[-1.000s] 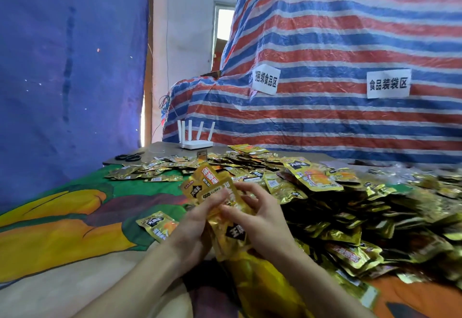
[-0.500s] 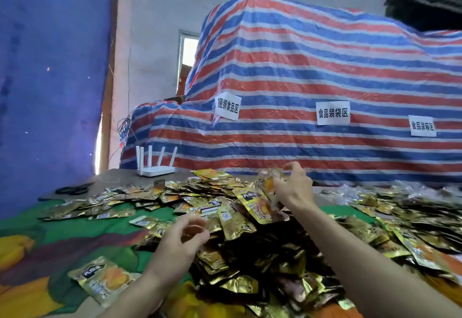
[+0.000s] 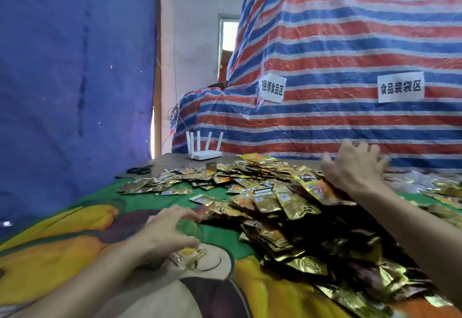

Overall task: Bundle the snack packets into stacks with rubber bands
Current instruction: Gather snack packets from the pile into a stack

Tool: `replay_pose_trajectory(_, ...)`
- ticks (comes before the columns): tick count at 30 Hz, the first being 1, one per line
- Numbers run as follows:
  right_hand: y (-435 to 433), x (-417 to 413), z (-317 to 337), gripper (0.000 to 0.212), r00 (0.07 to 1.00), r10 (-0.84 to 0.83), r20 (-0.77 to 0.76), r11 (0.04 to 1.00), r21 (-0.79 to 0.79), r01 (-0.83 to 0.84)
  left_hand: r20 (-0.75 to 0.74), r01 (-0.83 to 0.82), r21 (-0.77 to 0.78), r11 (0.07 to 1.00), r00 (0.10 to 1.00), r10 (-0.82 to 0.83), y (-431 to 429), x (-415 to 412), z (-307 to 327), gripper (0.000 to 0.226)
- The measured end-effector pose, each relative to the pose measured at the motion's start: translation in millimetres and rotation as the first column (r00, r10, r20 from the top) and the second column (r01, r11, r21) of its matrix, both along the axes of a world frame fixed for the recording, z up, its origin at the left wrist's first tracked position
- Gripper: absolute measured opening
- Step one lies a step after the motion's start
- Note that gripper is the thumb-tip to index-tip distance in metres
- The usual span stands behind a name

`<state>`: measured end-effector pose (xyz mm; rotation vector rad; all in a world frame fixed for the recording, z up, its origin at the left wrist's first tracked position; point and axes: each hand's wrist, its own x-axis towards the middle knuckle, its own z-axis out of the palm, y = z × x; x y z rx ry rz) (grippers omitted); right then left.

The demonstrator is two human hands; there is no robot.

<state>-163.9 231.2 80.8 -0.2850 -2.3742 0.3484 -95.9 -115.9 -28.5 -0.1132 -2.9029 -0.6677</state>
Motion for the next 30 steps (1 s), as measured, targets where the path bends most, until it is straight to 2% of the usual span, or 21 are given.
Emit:
replay_pose_trajectory(2,-30.6,7.7,2.4,0.041,0.978,0.165,-0.124,0.986,0.054,-0.16,0.165,0.108,0.052,0.993,0.979,-0.115,-18.2,-4.0,-1.3,0.071)
replay_pose_trajectory(3,-47.8,10.8,1.6,0.041,0.956,0.259,-0.138,0.965,0.088,-0.248,0.219,0.145,0.106,0.984,0.962,-0.165,-24.0,-6.3,-0.9,0.075)
replay_pose_trajectory(6,-99.6,12.4,-13.0,0.039,0.864,0.503,-0.023,0.853,0.174,-0.492,0.267,0.204,0.146,0.968,0.934,-0.238,-31.9,-11.3,3.3,0.071)
replay_pose_trajectory(8,-131.6,5.2,-26.8,0.041,0.81,0.576,0.11,0.786,0.197,-0.585,0.29,0.218,0.07,0.973,0.929,-0.229,-33.6,-17.2,3.2,0.075)
replay_pose_trajectory(11,-173.9,-14.9,-46.0,0.044,0.754,0.573,0.322,0.743,0.184,-0.643,0.324,0.237,-0.109,0.966,0.927,-0.19,-33.5,-24.7,1.1,0.077)
replay_pose_trajectory(15,-217.3,-50.1,-66.5,0.042,0.693,0.528,0.491,0.752,0.109,-0.65,0.295,0.262,-0.14,0.955,0.931,-0.213,-44.3,-40.0,5.9,0.061)
replay_pose_trajectory(20,-246.6,-105.3,-89.3,0.024,0.652,0.481,0.586,0.785,0.044,-0.618,0.323,0.262,-0.078,0.962,0.919,-0.224,-75.6,-72.6,9.3,0.045)
replay_pose_trajectory(25,-258.7,-151.6,-102.0,0.024,0.6,0.458,0.655,0.835,-0.087,-0.543,0.159,0.046,-0.106,0.993,0.987,-0.028,-120.9,-125.0,8.5,0.042)
replay_pose_trajectory(28,-265.7,-174.9,-98.7,0.019,0.615,0.433,0.659,0.841,-0.05,-0.538,0.115,-0.053,-0.083,0.995,0.991,0.063,-135.3,-160.9,2.5,0.041)
replay_pose_trajectory(30,-263.9,-189.0,-93.8,0.026,0.627,0.408,0.664,0.868,-0.069,-0.493,0.101,-0.078,-0.045,0.996,0.991,0.083,-137.5,-183.6,-0.6,0.043)
